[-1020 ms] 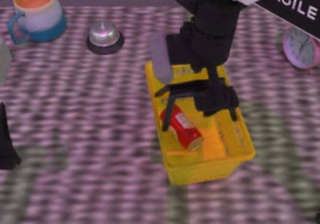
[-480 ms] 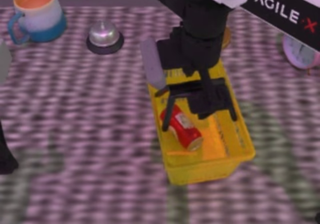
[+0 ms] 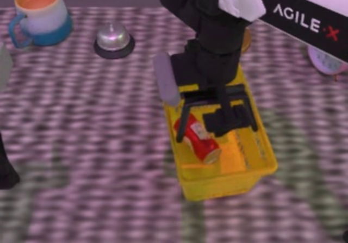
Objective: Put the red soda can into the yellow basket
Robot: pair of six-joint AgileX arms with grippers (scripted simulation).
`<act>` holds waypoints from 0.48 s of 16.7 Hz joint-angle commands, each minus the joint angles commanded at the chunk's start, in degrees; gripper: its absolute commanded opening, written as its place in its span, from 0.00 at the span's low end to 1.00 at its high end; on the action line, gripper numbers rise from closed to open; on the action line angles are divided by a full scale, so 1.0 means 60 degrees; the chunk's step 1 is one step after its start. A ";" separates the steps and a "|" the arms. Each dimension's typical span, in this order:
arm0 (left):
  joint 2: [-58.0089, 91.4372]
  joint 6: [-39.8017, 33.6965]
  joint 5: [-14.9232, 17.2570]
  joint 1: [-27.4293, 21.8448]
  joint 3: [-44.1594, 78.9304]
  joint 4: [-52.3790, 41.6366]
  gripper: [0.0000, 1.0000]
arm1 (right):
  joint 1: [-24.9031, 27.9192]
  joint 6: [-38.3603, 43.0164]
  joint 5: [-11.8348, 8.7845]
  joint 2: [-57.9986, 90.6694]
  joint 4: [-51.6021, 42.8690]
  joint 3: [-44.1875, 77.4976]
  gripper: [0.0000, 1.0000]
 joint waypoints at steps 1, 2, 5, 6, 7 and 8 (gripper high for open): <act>0.0000 0.0000 0.0000 0.0000 0.0000 0.0000 1.00 | 0.0000 0.0000 0.0000 0.0000 0.0000 0.0000 0.92; 0.0000 0.0000 0.0000 0.0000 0.0000 0.0000 1.00 | 0.0000 0.0000 0.0000 0.0000 0.0000 0.0000 0.85; 0.0000 0.0000 0.0000 0.0000 0.0000 0.0000 1.00 | 0.0000 0.0000 0.0000 0.0000 0.0000 0.0000 0.62; 0.0000 0.0000 0.0000 0.0000 0.0000 0.0000 1.00 | 0.0000 0.0000 0.0000 0.0000 0.0000 0.0000 0.55; 0.0000 0.0000 0.0000 0.0000 0.0000 0.0000 1.00 | 0.0000 0.0000 0.0000 0.0000 0.0000 0.0000 0.47; 0.0000 0.0000 0.0000 0.0000 0.0000 0.0000 1.00 | 0.0000 0.0000 0.0000 0.0000 0.0000 0.0000 0.40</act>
